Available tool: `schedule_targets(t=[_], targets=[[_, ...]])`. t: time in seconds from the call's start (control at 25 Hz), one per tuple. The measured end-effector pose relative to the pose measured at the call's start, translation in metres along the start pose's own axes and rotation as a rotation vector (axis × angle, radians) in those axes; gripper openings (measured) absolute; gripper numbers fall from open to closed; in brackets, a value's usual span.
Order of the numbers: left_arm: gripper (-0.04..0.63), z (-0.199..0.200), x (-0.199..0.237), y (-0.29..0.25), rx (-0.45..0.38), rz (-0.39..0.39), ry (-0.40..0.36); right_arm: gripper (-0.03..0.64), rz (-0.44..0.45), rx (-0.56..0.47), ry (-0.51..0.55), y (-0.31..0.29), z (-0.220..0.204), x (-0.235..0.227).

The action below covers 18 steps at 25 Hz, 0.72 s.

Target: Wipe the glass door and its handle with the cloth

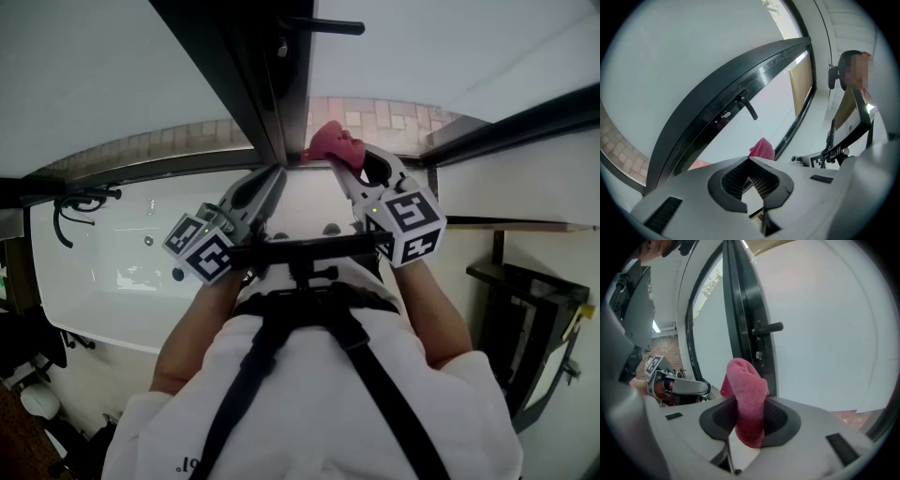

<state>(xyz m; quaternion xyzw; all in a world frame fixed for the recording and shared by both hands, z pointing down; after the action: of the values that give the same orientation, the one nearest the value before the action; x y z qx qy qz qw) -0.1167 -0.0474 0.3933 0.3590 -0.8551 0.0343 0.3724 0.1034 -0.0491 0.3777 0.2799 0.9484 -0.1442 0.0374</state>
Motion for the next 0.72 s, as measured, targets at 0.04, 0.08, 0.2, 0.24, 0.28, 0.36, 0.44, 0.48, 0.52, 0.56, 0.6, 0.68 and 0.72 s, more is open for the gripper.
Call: schedule_targets(t=[0.04,0.08,0.2,0.24,0.28,0.36,0.44,0.48,0.52,0.56,0.6,0.68,0.72], targets=[[0.000,0.000,-0.001,0.001,0.000,0.000,-0.001,0.123,0.002,-0.001,0.001,0.001,0.000,0.001],[0.000,0.000,-0.002,0.002,0.000,0.001,-0.001,0.123,0.003,-0.002,0.002,0.002,0.001,0.003],[0.000,-0.001,-0.004,0.006,0.000,0.003,0.000,0.123,0.003,-0.002,0.006,0.004,0.000,0.006],[0.000,-0.001,-0.004,0.006,0.000,0.002,0.000,0.123,0.003,-0.003,0.005,0.005,0.000,0.007],[0.000,-0.001,-0.004,0.006,0.000,0.002,0.001,0.123,0.002,-0.003,0.004,0.005,0.000,0.007],[0.000,-0.002,-0.005,0.007,0.000,0.001,0.001,0.123,0.001,-0.005,0.002,0.006,0.000,0.007],[0.000,-0.002,-0.006,0.007,0.002,0.001,0.000,0.123,-0.002,-0.005,0.000,0.007,-0.001,0.008],[0.000,-0.002,-0.006,0.008,0.003,0.000,0.000,0.123,-0.003,-0.006,-0.001,0.008,-0.001,0.008],[0.000,-0.003,-0.006,0.008,0.004,-0.002,0.001,0.123,-0.005,-0.006,-0.001,0.008,-0.001,0.008],[0.000,-0.003,-0.007,0.008,0.005,-0.004,0.001,0.123,-0.007,-0.005,-0.001,0.009,-0.002,0.008],[0.000,-0.004,-0.007,0.008,0.006,-0.006,0.002,0.121,-0.009,-0.005,-0.001,0.010,-0.002,0.008],[0.000,-0.005,-0.007,0.008,0.008,-0.009,0.003,0.121,-0.012,-0.005,-0.002,0.012,-0.003,0.008],[0.000,-0.006,-0.008,0.007,0.009,-0.010,0.003,0.121,-0.014,-0.004,-0.002,0.012,-0.004,0.008]])
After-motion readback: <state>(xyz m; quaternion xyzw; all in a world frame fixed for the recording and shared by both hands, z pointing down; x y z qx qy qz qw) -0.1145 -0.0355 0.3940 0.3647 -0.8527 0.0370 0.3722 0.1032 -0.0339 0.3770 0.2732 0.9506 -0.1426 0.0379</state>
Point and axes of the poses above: the fingertips, and each gripper's own axes: y backward along the fingers, x to its left, z out of its top, the point moved 9 cm from there along y, backward along the fingers, and after that the axes turned 10 degrees about -x, right-handed, at the moved point
